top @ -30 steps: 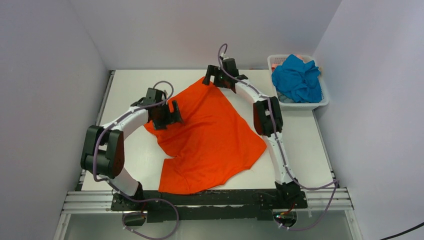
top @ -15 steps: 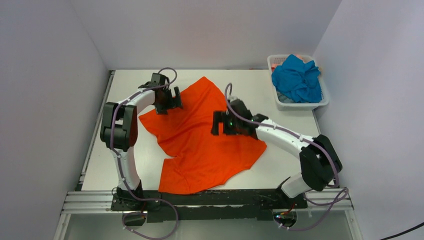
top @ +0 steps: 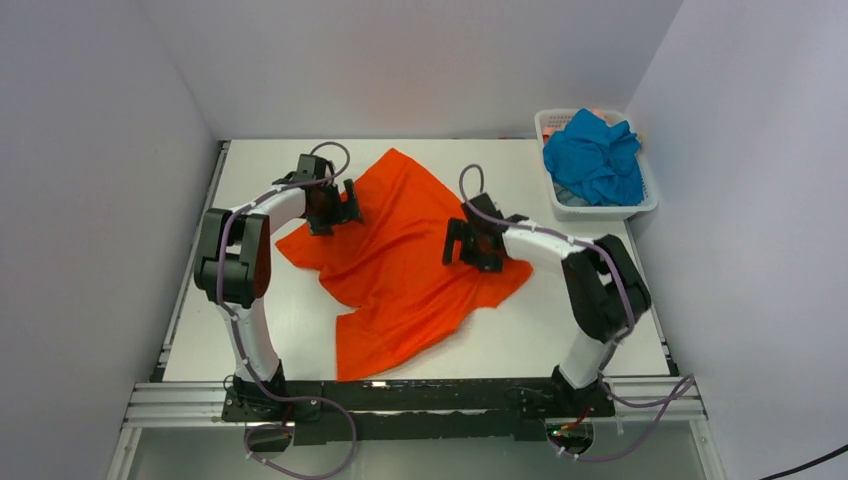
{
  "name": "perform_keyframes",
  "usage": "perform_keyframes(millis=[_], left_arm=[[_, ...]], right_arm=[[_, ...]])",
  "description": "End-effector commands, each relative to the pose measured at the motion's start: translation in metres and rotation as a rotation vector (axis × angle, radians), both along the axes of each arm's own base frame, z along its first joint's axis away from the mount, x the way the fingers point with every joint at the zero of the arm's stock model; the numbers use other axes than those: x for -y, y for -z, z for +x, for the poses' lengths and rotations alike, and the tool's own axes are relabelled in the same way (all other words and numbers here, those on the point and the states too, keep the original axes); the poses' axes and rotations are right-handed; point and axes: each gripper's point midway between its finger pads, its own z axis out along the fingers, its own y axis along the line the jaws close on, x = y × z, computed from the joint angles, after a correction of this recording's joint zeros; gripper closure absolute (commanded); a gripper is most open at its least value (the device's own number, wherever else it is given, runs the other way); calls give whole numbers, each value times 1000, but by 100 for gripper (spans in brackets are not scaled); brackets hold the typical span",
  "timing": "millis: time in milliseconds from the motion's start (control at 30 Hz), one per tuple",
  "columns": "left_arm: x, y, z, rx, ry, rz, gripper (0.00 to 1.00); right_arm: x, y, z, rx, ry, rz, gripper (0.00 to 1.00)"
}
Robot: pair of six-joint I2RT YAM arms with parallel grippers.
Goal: Fold and stack the t-shirts
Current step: Flatten out the tshirt
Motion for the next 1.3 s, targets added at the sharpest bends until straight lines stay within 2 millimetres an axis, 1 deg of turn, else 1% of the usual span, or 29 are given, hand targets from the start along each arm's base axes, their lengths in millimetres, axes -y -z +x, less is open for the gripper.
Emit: perform_keyframes(millis=[0,33,100,200,233,300,367,400,467,500,600,633,667,700,733,767,800,833,900,967,1000,1100,1200,1267], left_arm=[[-22,24,-50,-149,-61,22,1],[-22,25,-56,-154,-69,13,1],[-12,22,-72,-156,-65,-44,1],[6,24,-103,-170,-49,-131,1],[11,27,-115,-176,-42,-141,1],[21,29,-136,-190,-21,-147,1],[23,31,-152,-205,-11,-119,1],[21,30,-154,-201,-16,-99,0],[9,19,-145,-152,-47,-35,1],[4,8,-137,-118,-62,-8,1],[-8,-33,-116,4,-97,51,1],[-11,-46,-113,39,-107,58,0],[-15,-57,-112,71,-122,65,1],[-17,-70,-115,101,-135,63,1],[-24,-75,-120,110,-160,80,1],[-31,-75,-128,108,-185,101,1],[-39,-74,-140,96,-211,123,0],[-47,-70,-150,85,-239,147,1],[-60,-64,-172,67,-283,178,1],[-69,-54,-193,37,-329,193,1],[-72,-44,-205,15,-343,198,1],[-75,-29,-226,-21,-382,178,1],[-73,-15,-239,-46,-403,148,1],[-73,-8,-244,-63,-421,139,4]], right_arm=[[41,20,68,1,97,-59,0],[46,17,91,21,120,-58,0],[55,17,124,40,122,-70,0],[52,20,166,68,34,-106,0],[53,24,180,79,22,-130,0],[52,18,206,126,2,-147,0],[54,4,224,157,6,-153,0],[53,-9,230,185,-1,-152,0],[54,-40,237,252,0,-151,0],[54,-56,237,286,1,-146,0],[62,-101,220,376,45,-125,0],[65,-121,214,427,74,-104,0],[69,-130,203,456,99,-87,0],[74,-142,191,491,126,-66,0],[79,-154,178,523,175,-36,0],[87,-158,164,541,221,-19,0],[94,-172,148,582,263,14,0],[98,-174,134,599,281,41,0],[106,-170,107,607,318,88,0],[116,-163,86,601,356,98,0],[119,-155,76,590,356,92,0],[123,-148,56,561,346,86,0],[124,-139,44,513,318,57,0],[125,-132,38,480,306,42,0]])
